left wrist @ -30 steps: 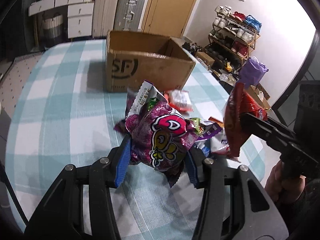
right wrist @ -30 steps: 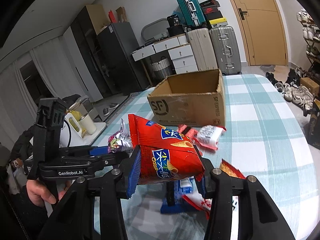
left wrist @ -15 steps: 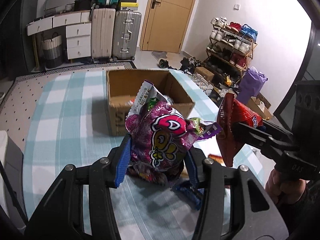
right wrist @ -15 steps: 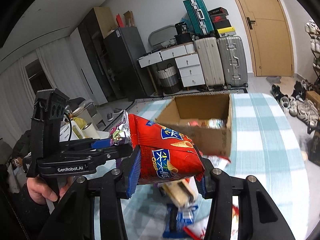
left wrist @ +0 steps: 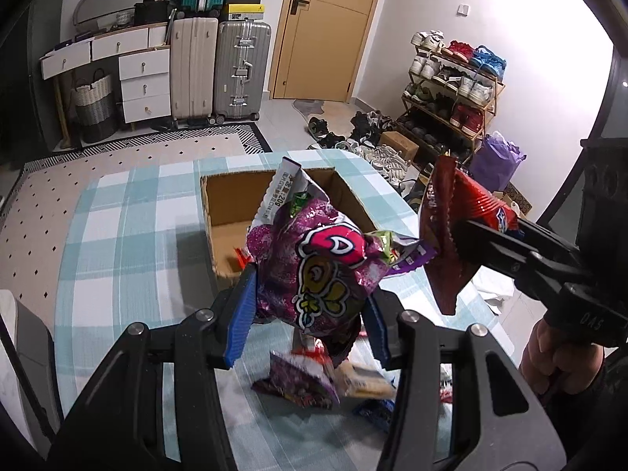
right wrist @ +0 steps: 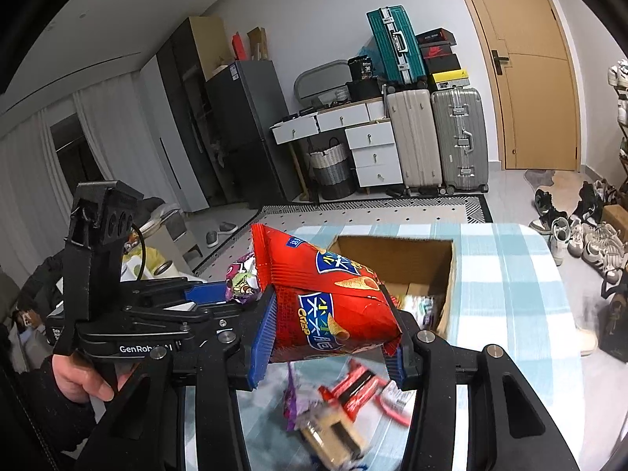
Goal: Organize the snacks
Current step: 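Lift both held bags and carry them toward the cardboard box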
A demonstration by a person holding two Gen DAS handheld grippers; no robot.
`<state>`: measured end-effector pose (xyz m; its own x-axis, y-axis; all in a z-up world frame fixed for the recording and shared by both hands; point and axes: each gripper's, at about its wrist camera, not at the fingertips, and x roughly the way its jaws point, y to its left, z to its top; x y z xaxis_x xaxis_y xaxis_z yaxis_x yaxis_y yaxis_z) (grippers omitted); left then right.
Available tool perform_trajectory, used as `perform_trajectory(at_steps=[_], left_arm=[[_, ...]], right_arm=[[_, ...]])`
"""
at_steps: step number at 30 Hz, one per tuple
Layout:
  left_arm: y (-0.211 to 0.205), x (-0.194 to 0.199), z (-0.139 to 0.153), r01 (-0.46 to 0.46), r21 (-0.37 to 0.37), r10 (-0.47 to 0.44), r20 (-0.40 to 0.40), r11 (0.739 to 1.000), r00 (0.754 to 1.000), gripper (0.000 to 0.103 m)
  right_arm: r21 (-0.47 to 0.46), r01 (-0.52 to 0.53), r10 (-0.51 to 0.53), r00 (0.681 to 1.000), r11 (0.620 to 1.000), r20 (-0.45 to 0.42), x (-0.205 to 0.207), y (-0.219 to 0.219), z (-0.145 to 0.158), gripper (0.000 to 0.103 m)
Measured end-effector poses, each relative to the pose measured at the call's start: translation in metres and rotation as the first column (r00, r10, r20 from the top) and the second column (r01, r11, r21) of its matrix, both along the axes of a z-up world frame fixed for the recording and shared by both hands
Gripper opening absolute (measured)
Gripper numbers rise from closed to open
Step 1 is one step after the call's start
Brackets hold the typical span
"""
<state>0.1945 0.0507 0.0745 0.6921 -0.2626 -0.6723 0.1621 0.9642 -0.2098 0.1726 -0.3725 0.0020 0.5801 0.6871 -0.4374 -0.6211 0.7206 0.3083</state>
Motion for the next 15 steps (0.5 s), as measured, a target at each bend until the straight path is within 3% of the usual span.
perform_trajectory(at_steps=[15], left_arm=[[0.009, 0.097, -0.004, -0.024, -0.005, 0.024, -0.064, 1.0, 0.998, 0.047]], right_arm=[[-0.019, 0.033, -0.034, 0.996, 0.999, -0.08, 0.093, 0.017, 0.002, 0.047]])
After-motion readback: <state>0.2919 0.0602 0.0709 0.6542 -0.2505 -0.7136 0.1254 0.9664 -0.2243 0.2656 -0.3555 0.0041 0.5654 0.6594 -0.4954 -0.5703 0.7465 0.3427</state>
